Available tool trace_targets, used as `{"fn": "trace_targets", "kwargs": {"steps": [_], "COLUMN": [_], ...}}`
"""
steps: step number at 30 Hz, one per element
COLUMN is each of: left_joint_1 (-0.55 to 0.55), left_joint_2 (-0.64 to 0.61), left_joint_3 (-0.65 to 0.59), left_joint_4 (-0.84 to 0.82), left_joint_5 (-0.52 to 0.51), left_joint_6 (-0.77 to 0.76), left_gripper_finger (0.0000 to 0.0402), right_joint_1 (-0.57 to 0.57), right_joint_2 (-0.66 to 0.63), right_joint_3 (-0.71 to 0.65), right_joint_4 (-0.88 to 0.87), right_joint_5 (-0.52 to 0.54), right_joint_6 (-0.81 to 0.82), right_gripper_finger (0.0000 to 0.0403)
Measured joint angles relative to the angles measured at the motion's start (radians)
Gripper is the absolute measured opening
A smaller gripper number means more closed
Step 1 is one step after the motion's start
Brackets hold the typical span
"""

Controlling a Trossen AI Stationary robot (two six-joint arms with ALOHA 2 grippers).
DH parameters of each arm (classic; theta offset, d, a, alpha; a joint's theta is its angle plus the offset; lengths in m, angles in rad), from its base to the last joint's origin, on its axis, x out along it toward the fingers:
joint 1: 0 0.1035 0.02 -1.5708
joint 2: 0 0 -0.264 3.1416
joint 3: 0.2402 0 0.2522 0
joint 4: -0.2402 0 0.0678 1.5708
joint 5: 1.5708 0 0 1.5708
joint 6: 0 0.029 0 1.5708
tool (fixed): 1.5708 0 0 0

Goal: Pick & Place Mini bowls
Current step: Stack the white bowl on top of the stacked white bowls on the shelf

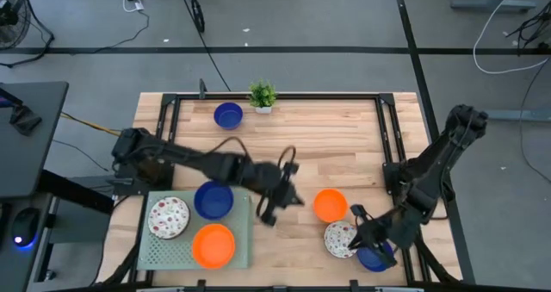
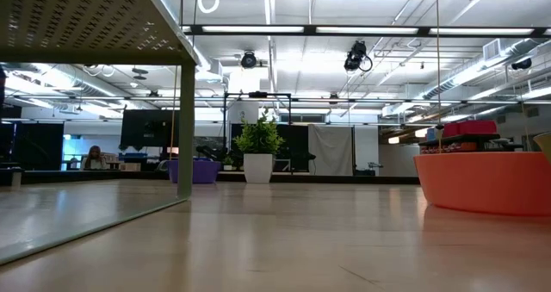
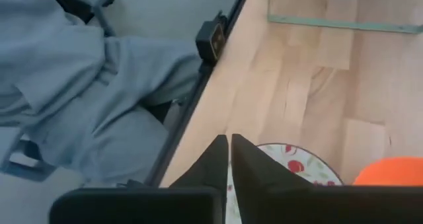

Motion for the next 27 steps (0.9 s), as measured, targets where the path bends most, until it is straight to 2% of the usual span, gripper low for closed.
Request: {"fn": "trace_targets", "kwargs": {"steps": [4, 8, 11, 15, 17, 20, 22, 27], "left_joint_1": [0.092, 0.147, 0.158, 0.154, 0.15, 0.15, 0.156, 0.185], "left_joint_2": [0.0, 0.0, 0.009, 0.038, 0.062, 0.107, 0.151, 0.208], "left_joint_3": [-0.008, -0.008, -0.008, -0.007, -0.01, -0.01, -0.008, -0.009], "left_joint_4": [0.092, 0.091, 0.107, 0.139, 0.148, 0.195, 0.267, 0.294], "left_joint_5": [-0.025, -0.063, -0.076, -0.076, -0.077, -0.078, -0.078, -0.076], "left_joint_6": [-0.059, -0.14, -0.139, -0.111, -0.104, -0.087, -0.087, -0.088], "left_gripper_finger": [0.0005, 0.0005, 0.0009, 0.0008, 0.0005, 0.0004, 0.0007, 0.0009], "right_joint_1": [0.04, 0.047, 0.045, 0.046, 0.046, 0.046, 0.051, 0.06], "right_joint_2": [0.059, 0.141, 0.209, 0.286, 0.31, 0.344, 0.376, 0.486], "right_joint_3": [0.0, 0.0, 0.0, 0.0, 0.023, 0.099, 0.155, 0.288], "right_joint_4": [0.004, 0.044, 0.133, 0.236, 0.197, 0.057, -0.041, -0.232], "right_joint_5": [0.035, 0.03, 0.002, -0.084, -0.088, -0.035, -0.014, 0.006], "right_joint_6": [0.008, 0.069, 0.101, 0.07, 0.07, 0.092, 0.108, 0.108], "right_gripper_finger": [0.0011, 0.0014, 0.0038, 0.0094, 0.0123, 0.0151, 0.0155, 0.0143]}}
